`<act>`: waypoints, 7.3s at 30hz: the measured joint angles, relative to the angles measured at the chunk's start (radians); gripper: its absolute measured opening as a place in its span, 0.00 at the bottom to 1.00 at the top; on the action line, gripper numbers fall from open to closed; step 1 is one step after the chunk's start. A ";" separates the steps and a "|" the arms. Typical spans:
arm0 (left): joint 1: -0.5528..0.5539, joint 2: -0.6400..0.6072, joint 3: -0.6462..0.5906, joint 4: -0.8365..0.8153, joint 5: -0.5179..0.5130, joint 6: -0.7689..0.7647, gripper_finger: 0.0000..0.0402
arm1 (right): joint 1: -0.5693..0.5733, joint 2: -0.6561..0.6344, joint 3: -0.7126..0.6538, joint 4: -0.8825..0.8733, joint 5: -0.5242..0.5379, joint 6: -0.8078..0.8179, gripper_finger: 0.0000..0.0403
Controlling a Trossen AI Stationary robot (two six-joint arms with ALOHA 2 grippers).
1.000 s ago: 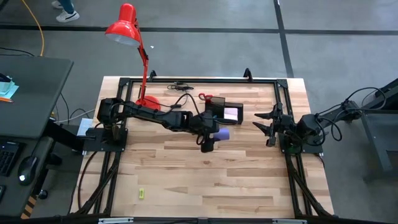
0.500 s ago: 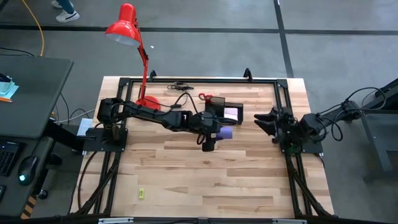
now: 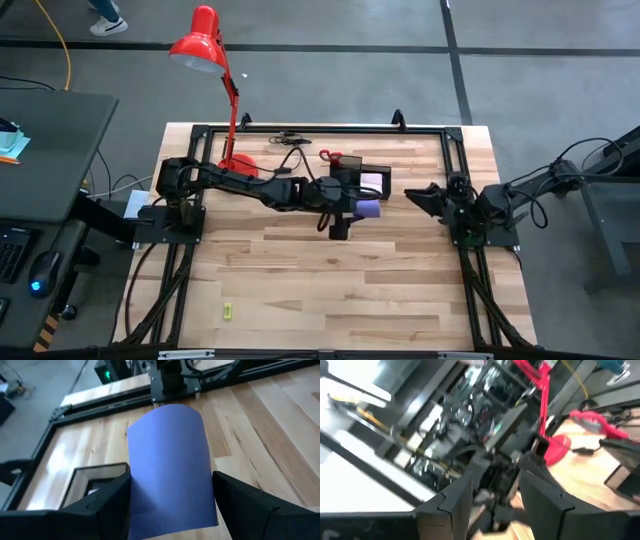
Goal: Pick and place office supplies into organizer
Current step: Put the blue sticky note into the black desk organizer
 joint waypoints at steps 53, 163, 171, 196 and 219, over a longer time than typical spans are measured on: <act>0.000 0.000 0.017 -0.076 -0.023 -0.032 0.55 | -0.148 0.428 0.000 0.062 -0.229 0.280 0.38; 0.000 -0.309 -0.797 0.805 -0.017 -0.197 0.78 | -0.450 0.293 -0.242 0.186 -0.317 0.169 0.00; 0.000 -0.309 -0.797 0.801 -0.017 -0.197 0.77 | -0.640 0.295 -0.114 -0.095 -0.436 0.195 0.00; 0.000 -0.309 -0.797 0.764 -0.017 -0.190 0.77 | -0.826 0.712 -0.039 0.060 -0.644 0.385 0.00; 0.000 -0.309 -0.797 0.727 -0.014 -0.208 0.77 | -0.814 0.900 0.210 -0.289 -0.476 0.117 0.54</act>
